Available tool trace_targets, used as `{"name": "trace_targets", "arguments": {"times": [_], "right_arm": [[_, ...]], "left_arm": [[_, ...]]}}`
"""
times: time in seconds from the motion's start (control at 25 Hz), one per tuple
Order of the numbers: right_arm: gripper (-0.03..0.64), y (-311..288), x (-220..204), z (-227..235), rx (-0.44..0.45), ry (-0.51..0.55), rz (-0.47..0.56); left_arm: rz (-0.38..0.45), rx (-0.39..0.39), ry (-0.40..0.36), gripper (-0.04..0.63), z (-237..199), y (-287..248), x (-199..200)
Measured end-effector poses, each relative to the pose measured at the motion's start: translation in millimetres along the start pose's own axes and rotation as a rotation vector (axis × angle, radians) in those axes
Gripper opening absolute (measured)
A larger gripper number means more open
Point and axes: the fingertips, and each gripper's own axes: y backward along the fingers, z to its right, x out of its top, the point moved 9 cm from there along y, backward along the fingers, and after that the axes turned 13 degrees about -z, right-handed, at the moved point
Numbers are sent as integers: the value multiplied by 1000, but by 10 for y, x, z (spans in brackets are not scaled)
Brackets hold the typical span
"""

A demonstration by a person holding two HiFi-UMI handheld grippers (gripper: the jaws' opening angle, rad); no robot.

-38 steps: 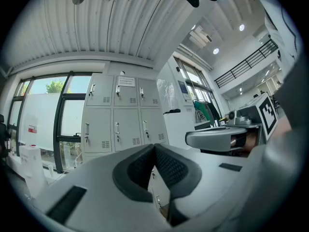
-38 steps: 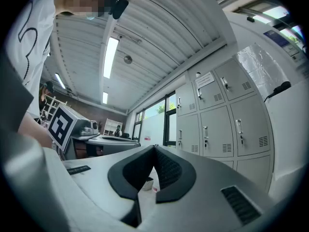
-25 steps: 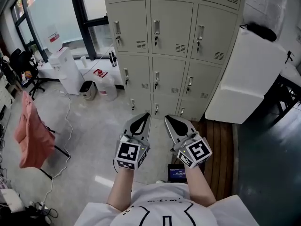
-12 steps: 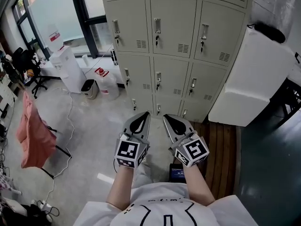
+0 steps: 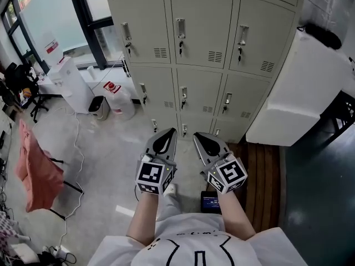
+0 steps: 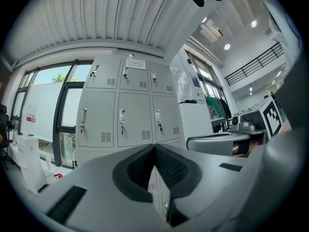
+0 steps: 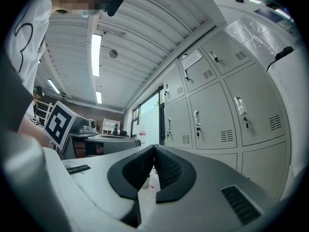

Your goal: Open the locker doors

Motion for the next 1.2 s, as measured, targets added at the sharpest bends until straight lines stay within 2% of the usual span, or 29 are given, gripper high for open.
{"name": "trace_targets", "arguments": {"times": [0.16,0.32,0.48,0.68,0.96,1.2], "right_arm": [[11,-396,25,102,-2,5,-24],[11,-781,17,211,-9,1,-49],[11,-1149,-11,311,-34,-2,-87],[11,-1565,-57,475,-108,-6,-132],[11,-2107,-212,673,-211,-65,-112],[12,-2373,-371,866,-266,-169,-102]], "left_arm": [[16,-10,11,17,-343,-250,33],[-2,-34,-10,17,-638,-504,27],[-38,-67,3,16,-964,-768,-18],[-48,-100,11,17,-1360,-1065,-13],[-103,-176,2,16,-1810,-1447,-206],[-152,-238,15,17,-2021,-1722,-406]]}}
